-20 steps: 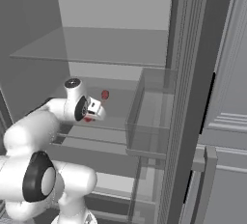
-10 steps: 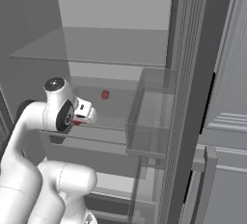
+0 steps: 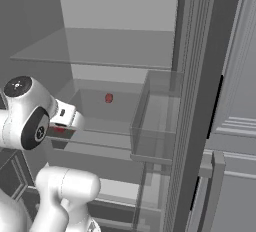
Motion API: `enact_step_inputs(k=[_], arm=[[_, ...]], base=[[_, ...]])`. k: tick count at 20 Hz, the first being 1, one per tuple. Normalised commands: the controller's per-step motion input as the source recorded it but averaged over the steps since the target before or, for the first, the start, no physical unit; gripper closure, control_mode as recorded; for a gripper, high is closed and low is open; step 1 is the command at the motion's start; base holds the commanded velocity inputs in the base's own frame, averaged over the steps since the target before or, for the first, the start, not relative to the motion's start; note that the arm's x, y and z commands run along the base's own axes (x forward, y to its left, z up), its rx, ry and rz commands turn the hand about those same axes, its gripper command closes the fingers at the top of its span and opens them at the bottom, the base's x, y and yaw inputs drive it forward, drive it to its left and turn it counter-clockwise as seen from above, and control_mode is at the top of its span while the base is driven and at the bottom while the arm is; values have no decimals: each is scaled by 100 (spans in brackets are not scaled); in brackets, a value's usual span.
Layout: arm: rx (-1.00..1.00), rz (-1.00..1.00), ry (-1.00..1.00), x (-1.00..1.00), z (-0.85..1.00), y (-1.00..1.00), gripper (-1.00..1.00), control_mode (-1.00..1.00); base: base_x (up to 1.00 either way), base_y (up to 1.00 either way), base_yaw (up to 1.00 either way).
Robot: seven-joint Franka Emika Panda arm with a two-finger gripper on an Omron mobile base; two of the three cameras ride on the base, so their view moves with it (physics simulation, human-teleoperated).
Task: Take the strawberry from the fridge and place it on top of the pancake, located on the dining counter.
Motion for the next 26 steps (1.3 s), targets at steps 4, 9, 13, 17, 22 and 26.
enact_step_inputs(k=[4,9,13,17,22,26], arm=[[0,0,0,-58,23,-16,100,-100],[0,0,0,-20,-8,0,100,-100],[0,0,0,0,0,0,100,-100],[0,0,0,0,0,0,100,-100],[0,0,0,-14,0,0,100,100],[0,0,0,0,0,0,100,100]], base=[[0,0,0],[0,0,0],[0,0,0],[0,0,0],[-57,0,0],[-100,0,0]])
